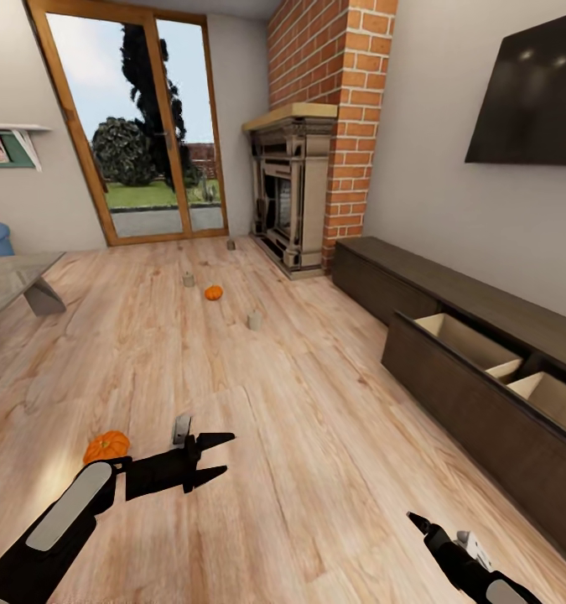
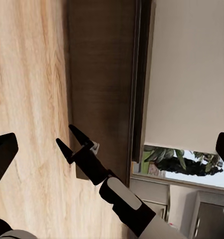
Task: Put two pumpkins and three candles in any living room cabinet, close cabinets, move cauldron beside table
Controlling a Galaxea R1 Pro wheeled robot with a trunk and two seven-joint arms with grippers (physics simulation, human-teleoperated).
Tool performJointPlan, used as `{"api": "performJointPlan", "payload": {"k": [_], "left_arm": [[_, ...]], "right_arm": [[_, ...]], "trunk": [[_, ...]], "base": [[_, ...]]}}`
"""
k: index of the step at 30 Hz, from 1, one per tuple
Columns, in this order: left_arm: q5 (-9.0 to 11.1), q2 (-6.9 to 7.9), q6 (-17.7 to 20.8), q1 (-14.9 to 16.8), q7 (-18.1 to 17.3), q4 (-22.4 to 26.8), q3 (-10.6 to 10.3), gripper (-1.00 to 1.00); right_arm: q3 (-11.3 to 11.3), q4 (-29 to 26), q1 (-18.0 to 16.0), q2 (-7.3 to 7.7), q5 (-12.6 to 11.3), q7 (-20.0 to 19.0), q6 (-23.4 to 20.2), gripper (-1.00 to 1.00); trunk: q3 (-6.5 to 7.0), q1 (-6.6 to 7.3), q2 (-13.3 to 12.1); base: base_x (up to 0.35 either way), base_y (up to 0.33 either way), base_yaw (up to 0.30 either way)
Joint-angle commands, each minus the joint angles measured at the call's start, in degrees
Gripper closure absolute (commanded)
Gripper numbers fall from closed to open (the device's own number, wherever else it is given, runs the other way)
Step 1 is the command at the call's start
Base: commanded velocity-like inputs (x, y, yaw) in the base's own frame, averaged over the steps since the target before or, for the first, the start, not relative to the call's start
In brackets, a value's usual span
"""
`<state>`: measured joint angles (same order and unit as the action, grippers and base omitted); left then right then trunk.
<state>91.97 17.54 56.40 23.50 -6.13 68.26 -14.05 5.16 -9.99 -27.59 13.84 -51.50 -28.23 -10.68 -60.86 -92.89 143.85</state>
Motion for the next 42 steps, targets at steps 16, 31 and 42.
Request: {"api": "performJointPlan", "payload": {"k": [16,31,42], "left_arm": [[-0.6,0.04,0.0,0.1,-0.5,-0.1,-0.1,-1.0],[-0.6,0.04,0.0,0.1,-0.5,-0.1,-0.1,-1.0],[-0.5,0.04,0.0,0.1,-0.5,-0.1,-0.1,-1.0]], "right_arm": [[0.5,0.1,0.0,-0.04,-0.1,-0.2,-0.6,-1.0],[0.5,0.0,0.0,-0.01,0.0,-0.2,-0.5,-1.0],[0.5,0.1,0.0,0.03,0.1,-0.3,1.5,-1.0]], "trunk": [[-1.21,0.01,0.0],[-2.3,0.01,0.0],[-2.51,0.01,0.0]], "base": [[0.09,-0.004,0.175],[0.219,-0.15,0.175],[0.23,-0.168,0.048]]}}
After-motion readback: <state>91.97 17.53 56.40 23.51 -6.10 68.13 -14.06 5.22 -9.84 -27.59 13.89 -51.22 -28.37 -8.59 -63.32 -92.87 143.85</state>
